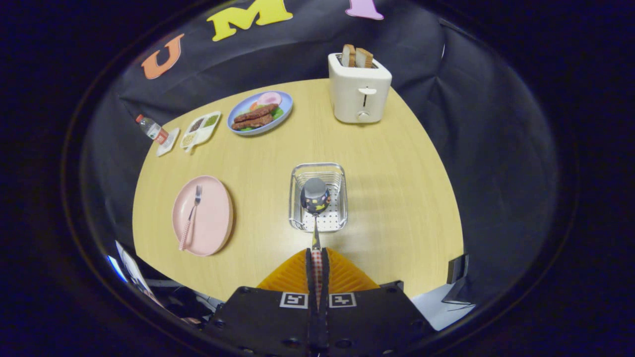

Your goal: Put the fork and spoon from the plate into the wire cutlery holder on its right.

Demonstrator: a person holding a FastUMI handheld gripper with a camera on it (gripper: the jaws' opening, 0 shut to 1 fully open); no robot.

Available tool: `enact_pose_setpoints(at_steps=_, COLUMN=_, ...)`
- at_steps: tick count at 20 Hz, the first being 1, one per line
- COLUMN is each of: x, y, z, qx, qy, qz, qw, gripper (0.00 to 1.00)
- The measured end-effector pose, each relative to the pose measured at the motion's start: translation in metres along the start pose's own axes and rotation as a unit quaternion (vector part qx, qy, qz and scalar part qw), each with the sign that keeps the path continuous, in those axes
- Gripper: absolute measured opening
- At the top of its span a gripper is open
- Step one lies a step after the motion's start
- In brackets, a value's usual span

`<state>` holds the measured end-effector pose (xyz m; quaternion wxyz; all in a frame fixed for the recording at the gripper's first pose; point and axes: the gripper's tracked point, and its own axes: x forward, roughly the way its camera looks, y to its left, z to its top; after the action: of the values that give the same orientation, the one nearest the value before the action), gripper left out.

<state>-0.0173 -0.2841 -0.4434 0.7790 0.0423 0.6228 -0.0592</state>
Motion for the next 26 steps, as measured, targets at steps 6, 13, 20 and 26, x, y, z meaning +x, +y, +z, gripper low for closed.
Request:
enact_pose_setpoints(at_steps=6, x=0.009, y=-0.004, z=0.013, qx=0.0, qy=0.063, qz=-0.001, qw=0.998, gripper=0.01)
enact_pose_setpoints(at_steps=13, x=0.024, y=-0.001, z=0.028, qx=0.002, qy=0.12, qz=0.004, qw=0.993, gripper=0.04)
enact_pose_setpoints(at_steps=20, x=0.026, y=0.005, z=0.042, qx=-0.015, qy=0.118, qz=0.008, qw=0.993, gripper=0.08)
enact_pose_setpoints(at_steps=26, x=0.007, y=0.025, z=0.07, qx=-0.029, qy=0.042, qz=0.017, qw=0.999, gripper=0.43)
